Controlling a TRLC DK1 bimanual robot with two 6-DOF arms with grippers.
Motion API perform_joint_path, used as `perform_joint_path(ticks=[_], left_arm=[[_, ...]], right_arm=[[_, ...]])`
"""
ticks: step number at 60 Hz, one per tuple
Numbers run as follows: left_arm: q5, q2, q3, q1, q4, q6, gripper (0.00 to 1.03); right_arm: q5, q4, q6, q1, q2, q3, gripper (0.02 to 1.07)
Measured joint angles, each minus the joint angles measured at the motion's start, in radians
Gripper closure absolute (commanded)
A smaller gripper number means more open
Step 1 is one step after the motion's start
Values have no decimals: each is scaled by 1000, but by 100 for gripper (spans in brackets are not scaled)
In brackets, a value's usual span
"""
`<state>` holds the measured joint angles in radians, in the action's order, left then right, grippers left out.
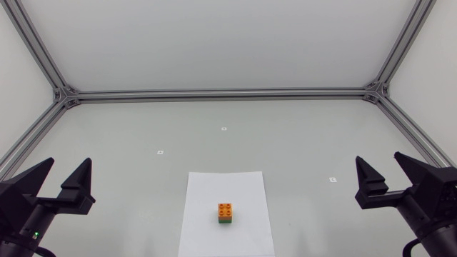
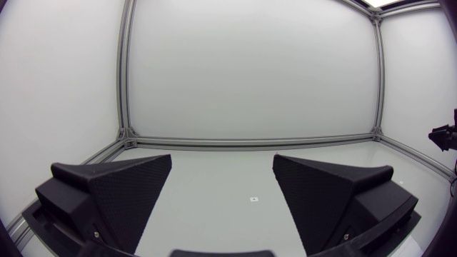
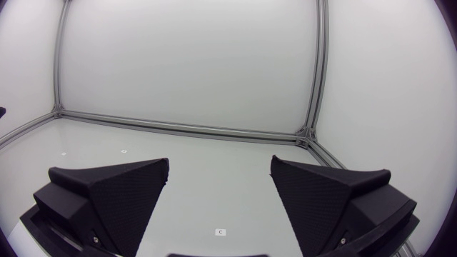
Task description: Pick up the orange 2x2 brick with the right arm and stack it on top of the green 2x2 brick in the center
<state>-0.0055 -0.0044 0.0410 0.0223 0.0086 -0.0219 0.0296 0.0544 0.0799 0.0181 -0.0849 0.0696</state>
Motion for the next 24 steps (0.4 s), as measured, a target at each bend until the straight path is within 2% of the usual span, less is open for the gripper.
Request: perform_joint_path(ticks=[8,24], left_arm=[[0,0,0,0,0,0,4],[0,0,0,0,0,0,4]], right_arm=[[-20,-35,-42,-11,69,-45,6],[-27,-37,-54,-11,79,-46,6]])
